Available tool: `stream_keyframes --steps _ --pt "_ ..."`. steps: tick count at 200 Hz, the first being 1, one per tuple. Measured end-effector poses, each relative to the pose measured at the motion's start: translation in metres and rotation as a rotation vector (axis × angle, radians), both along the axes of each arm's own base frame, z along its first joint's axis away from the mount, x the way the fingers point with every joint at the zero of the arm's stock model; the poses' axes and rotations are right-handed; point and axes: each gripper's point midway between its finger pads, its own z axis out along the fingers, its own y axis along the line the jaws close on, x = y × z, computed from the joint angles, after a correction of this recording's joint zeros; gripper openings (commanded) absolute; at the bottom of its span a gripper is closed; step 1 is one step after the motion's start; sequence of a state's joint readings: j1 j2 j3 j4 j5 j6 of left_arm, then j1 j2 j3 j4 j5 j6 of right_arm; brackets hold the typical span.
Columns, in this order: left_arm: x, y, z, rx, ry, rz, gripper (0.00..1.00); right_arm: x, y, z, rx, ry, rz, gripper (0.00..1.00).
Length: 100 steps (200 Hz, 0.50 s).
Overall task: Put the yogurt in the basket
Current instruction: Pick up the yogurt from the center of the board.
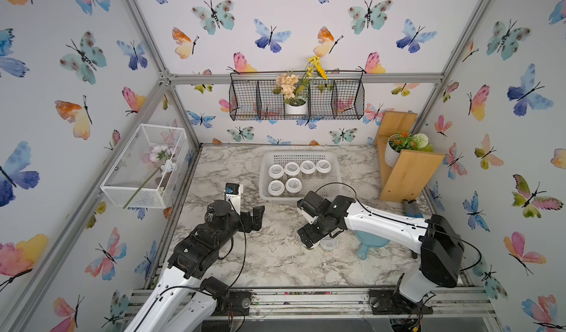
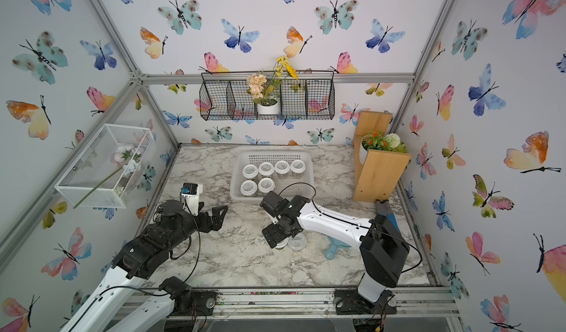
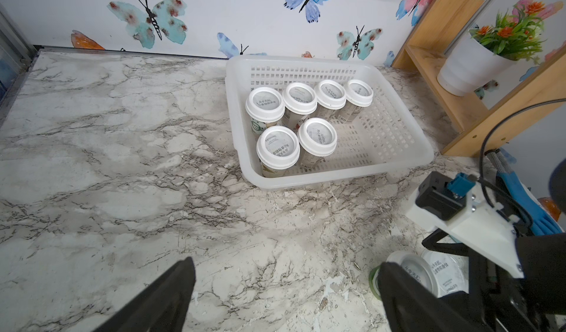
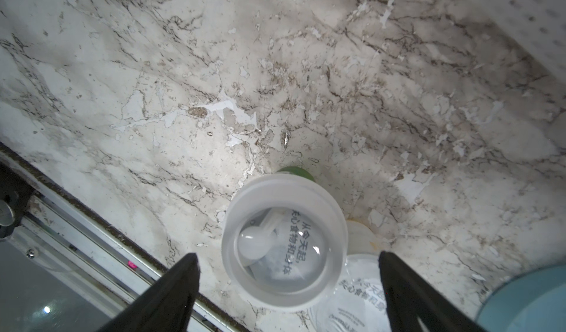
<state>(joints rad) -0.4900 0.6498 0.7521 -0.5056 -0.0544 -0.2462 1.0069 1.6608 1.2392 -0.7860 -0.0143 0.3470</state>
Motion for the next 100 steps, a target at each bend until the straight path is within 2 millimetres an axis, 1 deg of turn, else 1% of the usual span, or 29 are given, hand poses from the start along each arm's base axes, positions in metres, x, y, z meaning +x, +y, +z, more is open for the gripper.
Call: stream_keyframes --steps 32,74,100 --pt "0.0000 0.0000 0.0000 0.000 0.000 0.000 0.99 -0.0013 0.0008 -0.0067 -0.018 0.011 0.004 0.86" --pt "0.0000 0.0000 0.0001 0.000 0.000 0.000 0.99 -0.0016 0.0034 -0.0059 -0.018 0.011 0.009 0.80" --pt "0.0000 -0.0001 0.0001 0.000 0.000 0.000 0.99 -0.0022 0.0027 -0.0077 -0.025 0.016 0.009 0.78"
